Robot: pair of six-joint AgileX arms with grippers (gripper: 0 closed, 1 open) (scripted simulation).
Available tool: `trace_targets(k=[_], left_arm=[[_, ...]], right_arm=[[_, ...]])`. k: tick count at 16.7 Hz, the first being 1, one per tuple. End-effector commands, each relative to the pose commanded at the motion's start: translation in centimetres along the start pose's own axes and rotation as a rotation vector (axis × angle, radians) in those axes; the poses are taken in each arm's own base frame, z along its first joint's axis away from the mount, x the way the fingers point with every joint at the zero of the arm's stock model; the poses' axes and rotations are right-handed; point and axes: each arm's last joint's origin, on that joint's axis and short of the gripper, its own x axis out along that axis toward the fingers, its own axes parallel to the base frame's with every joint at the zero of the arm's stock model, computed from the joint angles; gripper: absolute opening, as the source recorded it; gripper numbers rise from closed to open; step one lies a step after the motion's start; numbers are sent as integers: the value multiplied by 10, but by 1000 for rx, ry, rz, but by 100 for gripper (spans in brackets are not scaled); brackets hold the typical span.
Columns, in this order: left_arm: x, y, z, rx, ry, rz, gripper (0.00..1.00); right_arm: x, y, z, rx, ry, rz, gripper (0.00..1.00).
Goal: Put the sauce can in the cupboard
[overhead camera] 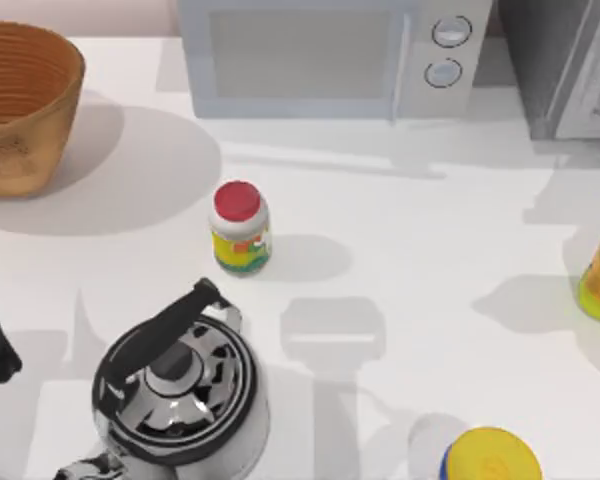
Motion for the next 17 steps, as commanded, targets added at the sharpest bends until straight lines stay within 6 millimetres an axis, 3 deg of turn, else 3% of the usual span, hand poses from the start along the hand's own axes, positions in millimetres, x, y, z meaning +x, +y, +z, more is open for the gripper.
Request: trace_targets(k=[4,8,12,17], left_arm=[[0,0,0,0,0,0,100],[0,0,0,0,0,0,100],[0,0,0,0,0,0,100],[0,0,0,0,0,0,100]], right_arm=[[48,16,51,-14,54,3,0],[75,31,93,-9,22,30,0],[85,41,109,-3,-3,58,0],[85,41,109,-1,-4,57,0]])
